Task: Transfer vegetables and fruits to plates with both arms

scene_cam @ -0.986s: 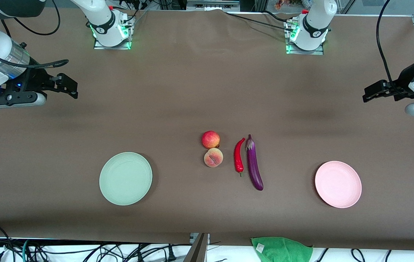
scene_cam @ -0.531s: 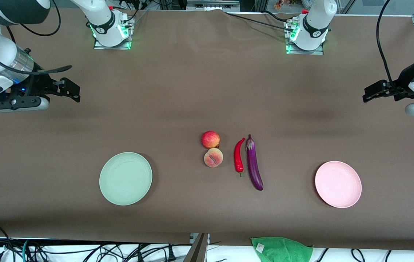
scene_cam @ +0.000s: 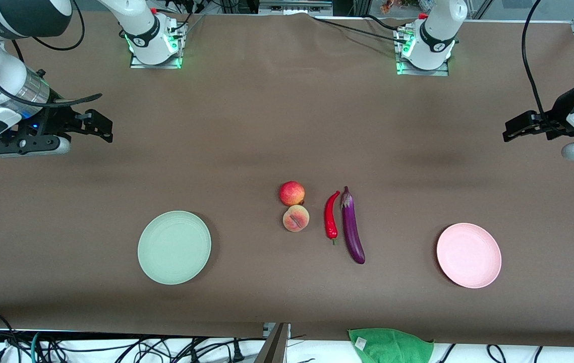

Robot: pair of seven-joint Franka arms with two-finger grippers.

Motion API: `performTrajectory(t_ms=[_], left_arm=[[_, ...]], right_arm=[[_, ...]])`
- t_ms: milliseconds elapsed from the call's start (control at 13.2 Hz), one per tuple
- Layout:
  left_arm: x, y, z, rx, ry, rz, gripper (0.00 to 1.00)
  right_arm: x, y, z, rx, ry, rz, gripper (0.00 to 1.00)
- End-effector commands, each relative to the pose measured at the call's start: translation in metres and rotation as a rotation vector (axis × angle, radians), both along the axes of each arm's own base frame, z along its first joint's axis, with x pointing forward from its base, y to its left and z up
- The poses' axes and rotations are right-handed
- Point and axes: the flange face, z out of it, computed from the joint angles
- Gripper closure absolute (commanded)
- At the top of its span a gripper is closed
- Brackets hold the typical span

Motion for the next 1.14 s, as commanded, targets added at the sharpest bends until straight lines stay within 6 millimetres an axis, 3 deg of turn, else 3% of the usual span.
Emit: performTrajectory(t_ms=[0, 455, 758, 1062], left_arm=[[0.004, -0.001, 0.005, -0.016, -0.011, -0.006, 0.00], [0.004, -0.003, 0.005, -0.019, -0.010, -0.006, 0.00], [0.004, -0.002, 0.005, -0.017, -0.010, -0.005, 0.00], [0.004, -0.003, 0.005, -0.020, -0.010, -0.003, 0.00]], right_arm=[[-0.006, 0.000, -0.001, -0.011, 0.004, 0.003, 0.00], [-0.015, 0.000, -0.003, -0.015, 0.014, 0.008, 0.00], [-0.047, -0.004, 0.007, -0.025, 0.019, 0.014, 0.00], [-0.052, -0.006, 0.005, -0.026, 0.023, 0.022, 0.00]])
